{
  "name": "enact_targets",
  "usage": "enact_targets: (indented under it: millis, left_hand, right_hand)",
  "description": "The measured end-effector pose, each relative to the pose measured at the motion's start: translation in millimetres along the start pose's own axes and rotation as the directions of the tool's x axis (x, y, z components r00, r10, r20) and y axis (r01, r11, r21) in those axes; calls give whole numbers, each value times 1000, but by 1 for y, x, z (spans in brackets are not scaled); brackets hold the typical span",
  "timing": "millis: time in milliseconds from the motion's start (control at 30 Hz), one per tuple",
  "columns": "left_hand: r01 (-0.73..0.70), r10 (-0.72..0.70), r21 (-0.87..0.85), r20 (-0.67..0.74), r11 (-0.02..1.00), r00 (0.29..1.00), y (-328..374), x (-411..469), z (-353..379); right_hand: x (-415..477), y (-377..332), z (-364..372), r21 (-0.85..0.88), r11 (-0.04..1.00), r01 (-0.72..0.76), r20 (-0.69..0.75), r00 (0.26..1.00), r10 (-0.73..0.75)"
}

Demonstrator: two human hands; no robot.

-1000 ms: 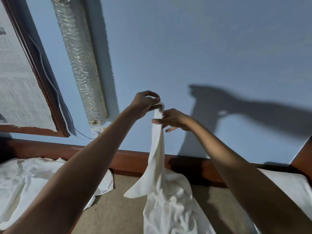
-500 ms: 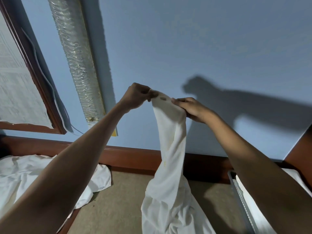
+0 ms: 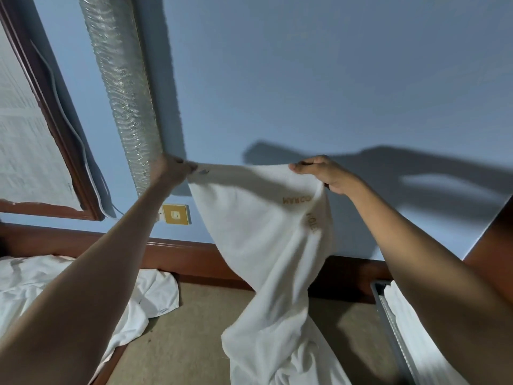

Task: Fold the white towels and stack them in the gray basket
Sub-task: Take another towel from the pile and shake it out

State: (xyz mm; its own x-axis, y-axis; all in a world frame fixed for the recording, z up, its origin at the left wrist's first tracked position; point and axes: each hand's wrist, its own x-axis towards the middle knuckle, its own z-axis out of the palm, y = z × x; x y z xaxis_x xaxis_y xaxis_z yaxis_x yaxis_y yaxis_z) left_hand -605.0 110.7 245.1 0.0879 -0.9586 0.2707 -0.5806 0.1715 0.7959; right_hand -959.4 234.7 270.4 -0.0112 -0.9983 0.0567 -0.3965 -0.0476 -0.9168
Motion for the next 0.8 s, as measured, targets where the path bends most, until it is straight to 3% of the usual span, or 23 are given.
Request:
enact_targets:
  millis: [133, 200, 267, 333, 633, 800]
  left_hand:
    - [-120, 86, 89, 314, 989, 946, 24, -11, 13]
    - [-220, 170, 34, 520, 975, 837, 48, -29, 19]
    - [-225, 220, -87, 704, 970, 675, 68, -46, 28]
    - [-214, 252, -156, 786, 964, 565, 76, -57, 41]
    - [-54, 332, -360, 780, 931, 531, 69, -50, 51]
    - [27, 238, -343, 703, 939, 671, 46, -39, 44]
  right_hand:
    - [8, -9, 14, 0, 999, 40, 9, 999, -40]
    - [10, -14, 21, -23, 998, 59, 23, 998, -59]
    - [13, -16, 28, -41, 995, 87, 47, 995, -85]
    - [12, -21, 31, -40, 994, 100, 73, 993, -97]
    - [-1, -15, 21, -38, 998, 57, 94, 994, -53]
    - [0, 8, 13, -63, 998, -8, 83, 996, 13]
